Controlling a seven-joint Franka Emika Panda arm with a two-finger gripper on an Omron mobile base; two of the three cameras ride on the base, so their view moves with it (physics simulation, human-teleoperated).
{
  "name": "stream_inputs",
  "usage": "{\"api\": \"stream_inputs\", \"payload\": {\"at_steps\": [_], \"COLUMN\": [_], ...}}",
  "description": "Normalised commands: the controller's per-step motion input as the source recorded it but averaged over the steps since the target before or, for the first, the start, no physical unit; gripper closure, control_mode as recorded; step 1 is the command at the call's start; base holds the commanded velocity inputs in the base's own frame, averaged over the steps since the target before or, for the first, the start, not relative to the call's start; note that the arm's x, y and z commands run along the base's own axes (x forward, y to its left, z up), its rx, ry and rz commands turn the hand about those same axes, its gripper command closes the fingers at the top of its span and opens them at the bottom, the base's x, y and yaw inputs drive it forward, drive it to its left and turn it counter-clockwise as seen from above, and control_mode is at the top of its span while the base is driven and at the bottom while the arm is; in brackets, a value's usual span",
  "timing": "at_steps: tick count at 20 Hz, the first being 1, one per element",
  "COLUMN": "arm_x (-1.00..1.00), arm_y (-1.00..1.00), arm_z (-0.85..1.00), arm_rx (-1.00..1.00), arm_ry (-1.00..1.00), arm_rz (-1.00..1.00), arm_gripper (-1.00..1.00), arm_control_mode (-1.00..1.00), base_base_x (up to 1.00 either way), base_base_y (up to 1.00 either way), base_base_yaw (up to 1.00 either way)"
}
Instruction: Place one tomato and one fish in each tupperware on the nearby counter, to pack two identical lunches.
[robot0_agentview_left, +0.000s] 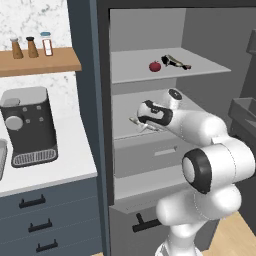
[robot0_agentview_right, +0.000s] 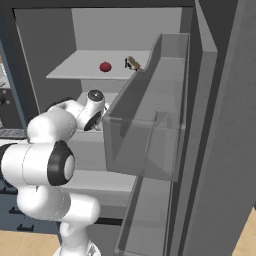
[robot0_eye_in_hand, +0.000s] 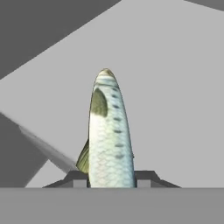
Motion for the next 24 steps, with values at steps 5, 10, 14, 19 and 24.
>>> {"api": "stream_inputs", "payload": {"at_steps": [5, 10, 14, 19, 24], "arm_x": [-0.44, -0.77, -1.00, -0.88, -0.95], "arm_y": [-0.08, -0.06, -0.17, -0.27, -0.15], "arm_z": [0.90, 0.60, 0.00, 0.31, 0.79], "arm_rx": [-0.10, -0.07, -0.01, 0.00, -0.01], "arm_ry": [0.20, 0.12, -0.10, 0.00, 0.11], "arm_rz": [0.00, 0.00, 0.00, 0.00, -0.01], "arm_gripper": [1.00, 1.00, 1.00, 1.00, 1.00], "arm_control_mode": [-1.00, -1.00, -1.00, -1.00, -1.00], "base_base_x": [0.00, 0.00, 0.00, 0.00, 0.00], "base_base_y": [0.00, 0.00, 0.00, 0.00, 0.00], "base_base_yaw": [0.00, 0.00, 0.00, 0.00, 0.00]}}
